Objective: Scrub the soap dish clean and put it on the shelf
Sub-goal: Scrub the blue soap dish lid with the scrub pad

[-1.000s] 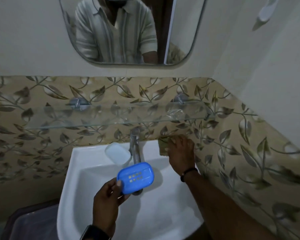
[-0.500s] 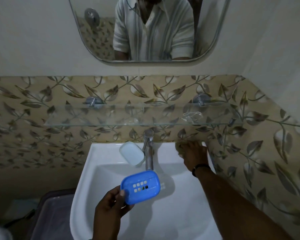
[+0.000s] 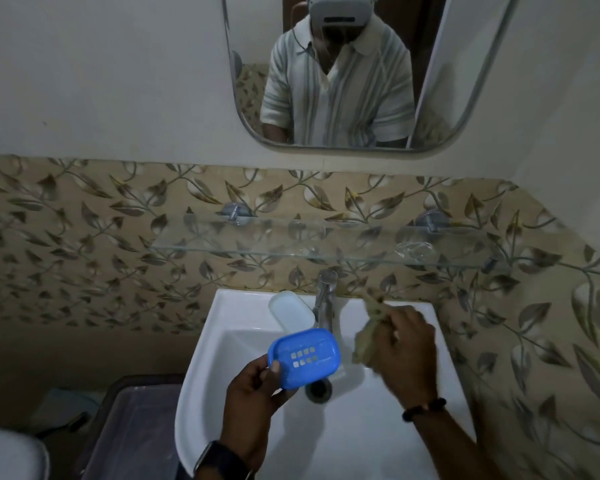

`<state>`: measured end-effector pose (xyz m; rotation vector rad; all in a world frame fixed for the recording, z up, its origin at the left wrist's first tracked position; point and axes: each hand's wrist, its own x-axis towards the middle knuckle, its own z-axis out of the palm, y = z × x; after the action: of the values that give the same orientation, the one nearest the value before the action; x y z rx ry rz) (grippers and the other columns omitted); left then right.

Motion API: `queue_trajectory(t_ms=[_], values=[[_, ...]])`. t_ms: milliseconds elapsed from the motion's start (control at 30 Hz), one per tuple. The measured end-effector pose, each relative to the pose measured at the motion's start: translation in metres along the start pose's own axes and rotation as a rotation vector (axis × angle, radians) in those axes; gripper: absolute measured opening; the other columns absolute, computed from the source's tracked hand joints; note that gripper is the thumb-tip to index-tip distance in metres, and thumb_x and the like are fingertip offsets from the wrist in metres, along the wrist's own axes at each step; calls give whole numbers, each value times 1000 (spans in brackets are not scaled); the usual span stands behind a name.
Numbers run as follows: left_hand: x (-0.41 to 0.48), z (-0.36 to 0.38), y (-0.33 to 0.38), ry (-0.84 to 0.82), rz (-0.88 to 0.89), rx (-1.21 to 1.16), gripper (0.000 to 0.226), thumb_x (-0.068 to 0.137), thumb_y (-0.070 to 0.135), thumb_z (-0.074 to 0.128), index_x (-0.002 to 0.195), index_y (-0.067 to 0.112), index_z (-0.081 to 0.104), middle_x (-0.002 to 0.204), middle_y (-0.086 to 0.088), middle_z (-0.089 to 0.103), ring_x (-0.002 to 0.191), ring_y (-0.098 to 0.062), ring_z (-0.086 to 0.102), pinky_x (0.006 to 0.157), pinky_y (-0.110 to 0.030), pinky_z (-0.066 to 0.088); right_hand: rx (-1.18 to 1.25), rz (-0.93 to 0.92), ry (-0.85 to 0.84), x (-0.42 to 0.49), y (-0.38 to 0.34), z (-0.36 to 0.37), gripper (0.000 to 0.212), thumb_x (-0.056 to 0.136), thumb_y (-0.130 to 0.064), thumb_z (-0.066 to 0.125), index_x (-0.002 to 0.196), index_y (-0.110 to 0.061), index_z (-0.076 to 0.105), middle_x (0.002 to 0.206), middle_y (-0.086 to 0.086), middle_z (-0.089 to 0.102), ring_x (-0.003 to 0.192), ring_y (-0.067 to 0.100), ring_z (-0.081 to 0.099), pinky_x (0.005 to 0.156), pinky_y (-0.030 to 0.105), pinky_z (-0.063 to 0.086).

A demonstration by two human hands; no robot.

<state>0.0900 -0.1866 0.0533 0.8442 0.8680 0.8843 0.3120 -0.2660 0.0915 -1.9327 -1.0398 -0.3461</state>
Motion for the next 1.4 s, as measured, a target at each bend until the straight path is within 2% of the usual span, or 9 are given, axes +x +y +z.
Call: queue_trajectory(t_ms=[100,267,533,700,833,933,1033,1133,1400], values=[[-2,13,5,-80,19,12,27,88,19,67,111,6,75,104,-13,80,93,-27,77,71,-34,63,-135,-465,-221,-28,-55,8,29,80,-17,55,105,-24,67,98,-4,65,90,22,57,80,41,41],[-3,6,11,-149,25,55,32,85,24,69,111,7,75,100,-17,80,91,-30,77,73,-39,62,-266,-660,-360,-48,-69,21,41,80,-20,66,121,-23,63,107,-3,64,96,23,57,86,43,45],[-3,-2,28,-244,7,77,37,88,31,68,118,9,72,109,-14,79,100,-31,76,80,-41,63,-400,-200,-309,-52,-104,5,38,70,-21,64,107,-32,70,98,-10,65,94,20,56,82,35,30],[6,-19,47,-283,0,51,36,91,26,64,120,7,70,111,-16,78,101,-31,75,76,-35,62,-133,-367,-417,-56,-128,0,30,88,-19,53,107,-31,73,106,-11,67,108,18,57,99,38,29],[5,-32,52,-249,-5,-24,28,93,18,64,118,6,70,109,-15,79,97,-28,76,73,-33,63,-321,-543,-568,-37,-126,-25,42,78,-13,60,111,-36,71,109,-9,64,110,21,56,100,50,35],[1,-32,54,-240,7,-13,24,95,17,64,117,7,70,107,-12,80,94,-24,77,71,-32,63,-504,-423,-412,-32,-133,-21,29,77,-12,68,98,-32,73,97,-5,65,98,25,59,96,52,39],[1,-34,60,-251,15,15,24,98,16,62,119,7,70,108,-12,79,98,-26,76,75,-34,64,-279,-297,-398,-52,-151,1,28,83,-13,66,103,-31,74,97,-6,64,102,23,57,94,49,38],[3,-41,61,-244,5,37,22,100,14,58,118,8,70,107,-13,80,93,-24,77,73,-32,63,-107,-454,-452,-74,-152,9,34,82,-9,59,103,-32,72,96,-10,59,103,20,54,95,47,38],[-10,-26,42,-224,-29,92,22,101,18,59,114,8,73,98,-11,81,91,-27,77,69,-33,63,-463,-854,-372,-45,-123,-7,17,82,-6,61,95,-13,69,91,7,63,90,29,58,92,48,42]])
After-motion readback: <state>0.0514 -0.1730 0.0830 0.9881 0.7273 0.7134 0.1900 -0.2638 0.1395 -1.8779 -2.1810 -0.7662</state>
